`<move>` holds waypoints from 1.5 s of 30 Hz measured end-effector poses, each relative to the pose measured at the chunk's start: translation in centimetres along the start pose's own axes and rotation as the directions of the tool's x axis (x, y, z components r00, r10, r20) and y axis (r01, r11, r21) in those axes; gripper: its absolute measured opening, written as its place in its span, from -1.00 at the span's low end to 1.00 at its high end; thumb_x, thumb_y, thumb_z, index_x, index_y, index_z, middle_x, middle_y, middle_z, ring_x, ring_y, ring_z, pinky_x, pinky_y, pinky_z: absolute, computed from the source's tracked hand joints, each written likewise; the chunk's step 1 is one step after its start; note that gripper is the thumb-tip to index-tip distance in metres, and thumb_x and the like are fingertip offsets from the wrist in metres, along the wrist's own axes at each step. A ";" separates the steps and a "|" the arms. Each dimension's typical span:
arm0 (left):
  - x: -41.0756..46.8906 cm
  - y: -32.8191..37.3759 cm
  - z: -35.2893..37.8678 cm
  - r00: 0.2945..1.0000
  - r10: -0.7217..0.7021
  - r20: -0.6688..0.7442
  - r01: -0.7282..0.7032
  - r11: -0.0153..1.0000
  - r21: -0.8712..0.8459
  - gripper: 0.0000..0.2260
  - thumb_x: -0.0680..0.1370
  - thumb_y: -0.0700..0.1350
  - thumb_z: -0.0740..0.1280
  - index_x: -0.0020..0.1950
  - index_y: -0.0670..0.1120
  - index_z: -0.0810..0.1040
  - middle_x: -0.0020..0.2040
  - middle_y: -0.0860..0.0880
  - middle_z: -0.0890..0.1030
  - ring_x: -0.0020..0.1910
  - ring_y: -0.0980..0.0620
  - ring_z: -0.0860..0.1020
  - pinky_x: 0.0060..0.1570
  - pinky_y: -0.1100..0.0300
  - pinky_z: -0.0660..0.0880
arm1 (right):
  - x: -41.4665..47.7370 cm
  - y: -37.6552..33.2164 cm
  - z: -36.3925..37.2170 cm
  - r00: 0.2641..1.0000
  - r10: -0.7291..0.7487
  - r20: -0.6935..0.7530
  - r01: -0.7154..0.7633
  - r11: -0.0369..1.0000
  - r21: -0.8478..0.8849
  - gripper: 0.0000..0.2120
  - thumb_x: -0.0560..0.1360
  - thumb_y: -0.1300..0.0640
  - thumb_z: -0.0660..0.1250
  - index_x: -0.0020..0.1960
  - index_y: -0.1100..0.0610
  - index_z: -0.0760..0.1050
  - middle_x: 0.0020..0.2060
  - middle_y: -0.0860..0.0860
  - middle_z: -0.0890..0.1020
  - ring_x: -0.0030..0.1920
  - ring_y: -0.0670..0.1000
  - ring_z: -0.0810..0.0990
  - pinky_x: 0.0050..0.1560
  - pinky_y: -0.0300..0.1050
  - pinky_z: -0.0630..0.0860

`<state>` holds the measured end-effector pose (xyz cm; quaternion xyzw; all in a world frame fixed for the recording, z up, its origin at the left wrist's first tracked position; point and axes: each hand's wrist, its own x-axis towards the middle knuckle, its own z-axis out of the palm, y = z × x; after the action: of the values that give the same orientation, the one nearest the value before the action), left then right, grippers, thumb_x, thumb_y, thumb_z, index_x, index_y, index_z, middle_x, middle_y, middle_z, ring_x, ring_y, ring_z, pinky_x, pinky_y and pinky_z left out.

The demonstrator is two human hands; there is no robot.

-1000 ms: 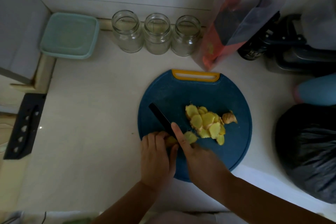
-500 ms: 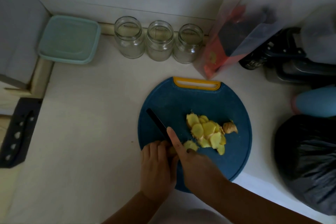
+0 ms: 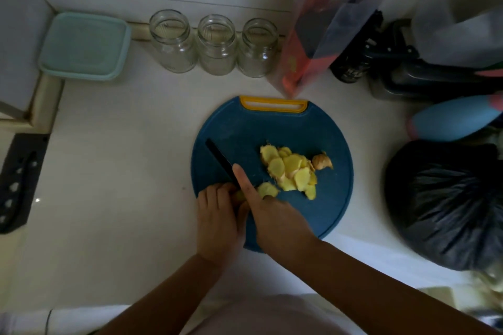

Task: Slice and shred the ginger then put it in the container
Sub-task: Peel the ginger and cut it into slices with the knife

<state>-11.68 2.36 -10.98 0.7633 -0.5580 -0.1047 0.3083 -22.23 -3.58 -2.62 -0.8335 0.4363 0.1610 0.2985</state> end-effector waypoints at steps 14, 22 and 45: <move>-0.3 0.0 -0.1 1.000 0.004 0.006 -0.003 0.999 -0.035 -0.75 0.52 -0.02 0.19 0.11 -0.13 0.41 -0.02 -0.15 0.52 -0.05 -0.05 0.39 0.00 0.17 0.30 | -2.1 0.9 2.3 0.999 0.033 0.028 -0.033 0.999 0.010 0.08 0.52 0.36 0.15 0.15 -0.19 -0.83 -0.11 0.08 0.62 -0.47 -0.14 0.26 -0.47 -0.31 0.23; -0.1 -0.4 0.1 0.998 0.063 -0.001 -0.063 0.998 -0.025 -0.73 0.50 -0.03 0.18 0.12 -0.14 0.41 -0.03 -0.17 0.55 -0.04 -0.07 0.38 0.00 0.17 0.30 | -0.1 0.3 0.8 1.000 0.007 0.026 -0.009 0.997 0.076 0.02 0.53 0.34 0.19 0.25 -0.20 -0.68 -0.20 0.09 0.58 -0.44 -0.08 0.36 -0.30 -0.12 0.41; 1.2 -0.9 -2.2 0.980 0.052 0.190 -0.007 0.973 -0.230 -0.70 0.45 0.02 0.32 0.00 -0.21 0.51 -0.08 -0.11 0.54 -0.09 -0.09 0.45 -0.11 0.11 0.36 | -2.8 -0.1 1.6 0.994 0.022 -0.109 -0.010 0.994 0.106 -0.01 0.48 0.42 0.18 0.35 -0.17 -0.55 -0.42 0.00 0.34 -0.45 -0.04 0.36 -0.46 -0.16 0.31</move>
<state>-9.44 2.25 -9.51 0.7007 -0.5809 -0.2375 0.3394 -23.74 -0.68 -2.34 -0.8206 0.4665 0.0940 0.3165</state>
